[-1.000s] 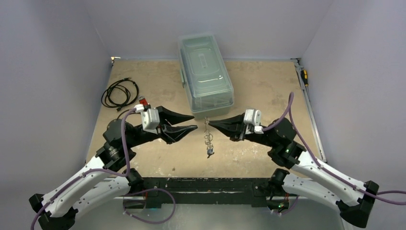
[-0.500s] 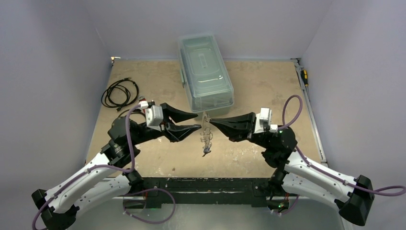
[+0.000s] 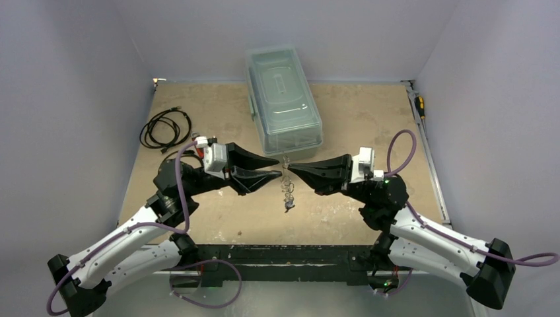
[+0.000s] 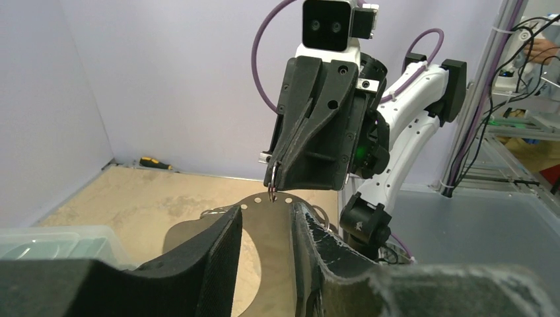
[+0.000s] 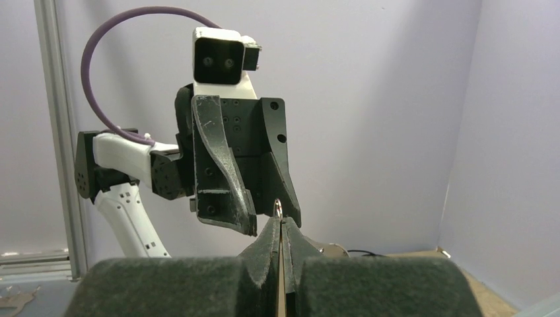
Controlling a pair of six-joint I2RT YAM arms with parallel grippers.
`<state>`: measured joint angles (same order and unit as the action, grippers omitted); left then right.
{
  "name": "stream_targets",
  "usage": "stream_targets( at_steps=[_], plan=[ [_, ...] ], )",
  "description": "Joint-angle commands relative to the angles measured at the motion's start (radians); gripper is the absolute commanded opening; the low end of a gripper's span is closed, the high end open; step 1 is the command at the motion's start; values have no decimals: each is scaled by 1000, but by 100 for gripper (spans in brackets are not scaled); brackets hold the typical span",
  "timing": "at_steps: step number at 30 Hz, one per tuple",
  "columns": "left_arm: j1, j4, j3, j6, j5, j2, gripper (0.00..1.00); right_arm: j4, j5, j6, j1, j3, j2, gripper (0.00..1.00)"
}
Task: Put the keys on the keyring
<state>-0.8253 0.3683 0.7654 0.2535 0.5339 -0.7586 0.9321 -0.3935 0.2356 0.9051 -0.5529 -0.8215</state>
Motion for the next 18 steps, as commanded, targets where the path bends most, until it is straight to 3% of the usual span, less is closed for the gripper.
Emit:
stream_targets(
  at_steps=[1,18],
  plan=[
    [2,87,-14,43,37,-16,29,81,-15,21,3,-19,-9,0],
    [3,107,-8,48,43,-45,19,104,-48,36,3,-16,-26,0]
  ],
)
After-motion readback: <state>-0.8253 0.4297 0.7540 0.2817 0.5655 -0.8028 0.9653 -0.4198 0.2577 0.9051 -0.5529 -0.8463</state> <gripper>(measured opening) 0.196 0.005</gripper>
